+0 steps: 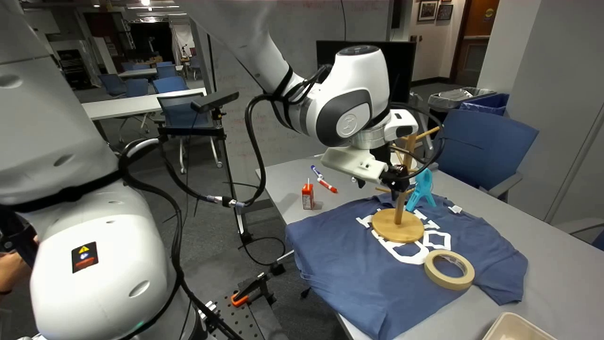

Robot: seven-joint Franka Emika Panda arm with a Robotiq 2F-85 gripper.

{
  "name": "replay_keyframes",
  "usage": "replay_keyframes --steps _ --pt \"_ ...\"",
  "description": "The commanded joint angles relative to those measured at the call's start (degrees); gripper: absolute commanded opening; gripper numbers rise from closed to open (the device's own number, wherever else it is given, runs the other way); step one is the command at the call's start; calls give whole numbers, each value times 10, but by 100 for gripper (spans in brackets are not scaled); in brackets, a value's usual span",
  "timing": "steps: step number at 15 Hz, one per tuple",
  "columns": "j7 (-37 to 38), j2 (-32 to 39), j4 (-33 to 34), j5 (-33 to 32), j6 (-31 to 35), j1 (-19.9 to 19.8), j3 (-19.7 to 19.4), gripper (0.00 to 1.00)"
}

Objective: Pick up the light blue cloth pin from the wooden stand and put it on the table.

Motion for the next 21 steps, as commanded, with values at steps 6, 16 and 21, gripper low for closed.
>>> replay_keyframes --steps 6,16,21 --pt "41 20 -7 -18 52 -23 9 100" --pt "108 127 4 -23 293 -22 -15 100" --pt "93 172 15 3 375 -8 -19 100"
